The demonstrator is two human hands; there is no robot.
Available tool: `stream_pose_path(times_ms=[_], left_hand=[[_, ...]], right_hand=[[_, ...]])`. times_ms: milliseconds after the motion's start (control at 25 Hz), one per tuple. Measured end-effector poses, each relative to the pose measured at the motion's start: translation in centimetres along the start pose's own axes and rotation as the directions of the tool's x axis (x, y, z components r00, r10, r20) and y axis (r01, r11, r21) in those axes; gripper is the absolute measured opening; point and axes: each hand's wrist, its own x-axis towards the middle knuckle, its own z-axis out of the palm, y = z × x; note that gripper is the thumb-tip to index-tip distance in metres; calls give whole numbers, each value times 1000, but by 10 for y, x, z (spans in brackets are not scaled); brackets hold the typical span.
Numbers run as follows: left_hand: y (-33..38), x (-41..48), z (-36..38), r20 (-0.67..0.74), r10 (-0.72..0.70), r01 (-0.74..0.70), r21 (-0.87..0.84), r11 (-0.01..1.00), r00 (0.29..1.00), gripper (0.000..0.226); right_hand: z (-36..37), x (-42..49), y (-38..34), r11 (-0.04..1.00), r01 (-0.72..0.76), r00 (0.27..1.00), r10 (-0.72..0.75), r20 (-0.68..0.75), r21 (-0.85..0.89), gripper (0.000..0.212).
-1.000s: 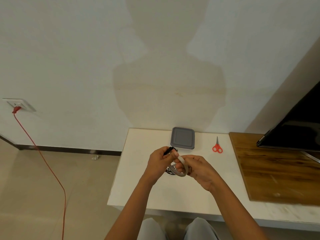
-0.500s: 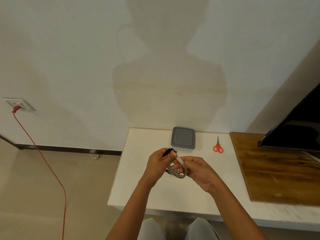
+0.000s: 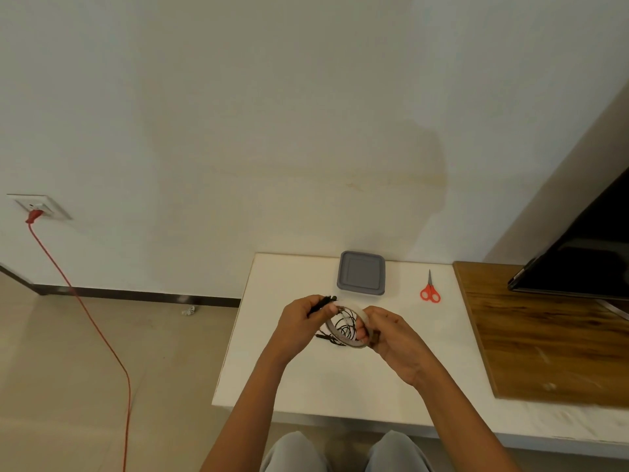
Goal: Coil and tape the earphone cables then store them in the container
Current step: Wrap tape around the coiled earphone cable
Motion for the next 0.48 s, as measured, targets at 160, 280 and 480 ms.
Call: stream_pose_path(times_ms=[160,280,480], left_hand=[[-3,-3,-5,30,10,-11,60,998,1000,17],[4,-5,-2,106,39,-52,123,991,994,11],[5,-5,0,203,47,-96,240,966,978,7]], right_hand=[[-4,1,-1,999,-37,999,37,36,-4,34],[-1,8,0,984,-155,986,159,40,-91,34],[1,8,-2,938,-245,961,268,65,-245,31]])
